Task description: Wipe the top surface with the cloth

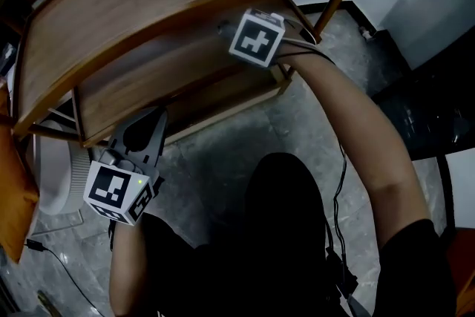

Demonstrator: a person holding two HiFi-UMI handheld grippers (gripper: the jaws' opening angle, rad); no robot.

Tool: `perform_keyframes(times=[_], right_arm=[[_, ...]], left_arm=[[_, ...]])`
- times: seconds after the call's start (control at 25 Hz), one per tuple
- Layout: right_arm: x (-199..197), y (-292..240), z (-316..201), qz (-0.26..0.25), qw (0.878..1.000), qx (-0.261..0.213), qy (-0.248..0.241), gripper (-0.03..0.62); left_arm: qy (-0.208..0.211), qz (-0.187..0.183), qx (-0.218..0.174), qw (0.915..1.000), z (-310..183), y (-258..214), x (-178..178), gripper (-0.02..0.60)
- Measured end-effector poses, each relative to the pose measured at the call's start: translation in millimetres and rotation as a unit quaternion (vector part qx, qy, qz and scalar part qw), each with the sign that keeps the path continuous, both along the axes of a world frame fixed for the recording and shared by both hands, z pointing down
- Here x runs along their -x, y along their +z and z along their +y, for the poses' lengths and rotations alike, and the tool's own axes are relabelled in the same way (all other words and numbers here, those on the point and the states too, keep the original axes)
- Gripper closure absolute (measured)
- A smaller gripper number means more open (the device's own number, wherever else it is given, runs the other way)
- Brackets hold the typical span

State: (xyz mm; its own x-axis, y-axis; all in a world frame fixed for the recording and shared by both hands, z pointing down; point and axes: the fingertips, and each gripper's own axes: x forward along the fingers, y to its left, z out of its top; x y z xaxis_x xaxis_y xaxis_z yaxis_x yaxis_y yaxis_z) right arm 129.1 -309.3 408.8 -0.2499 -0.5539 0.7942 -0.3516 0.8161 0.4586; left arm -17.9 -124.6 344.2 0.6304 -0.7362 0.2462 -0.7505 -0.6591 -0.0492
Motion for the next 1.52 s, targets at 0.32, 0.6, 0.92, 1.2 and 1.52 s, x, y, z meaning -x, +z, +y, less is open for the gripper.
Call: perform_keyframes(times=[0.32, 0.6, 0.92, 1.2, 1.52], right_arm=[[-84, -9, -8, 0.021, 0.998, -0.020, 0.063, 0.561], [-141, -16, -5, 0.044, 0.991, -0.037, 0.117, 0.562], [-122, -33, -4, 0.004, 0.987, -0.090, 0.131, 0.560], [116, -64, 47, -0.143, 0.976, -0.116, -0.113, 0.560], [300, -20, 97, -0.106, 0.937, -0.123, -0.308, 0.560]], left_arm=[[0.036, 0.002, 0.000, 0.9994, -7, 0, -41, 0.571], [0.076, 0.001, -0.007, 0.9971, 2, -2, -79, 0.570], [0.051, -0.003, -0.018, 0.9985, 10, -9, -44, 0.571], [-0.042, 0.015, -0.027, 0.9987, 9, -17, 54, 0.571], [-0.124, 0.003, -0.009, 0.9922, 38, 1, 153, 0.571]])
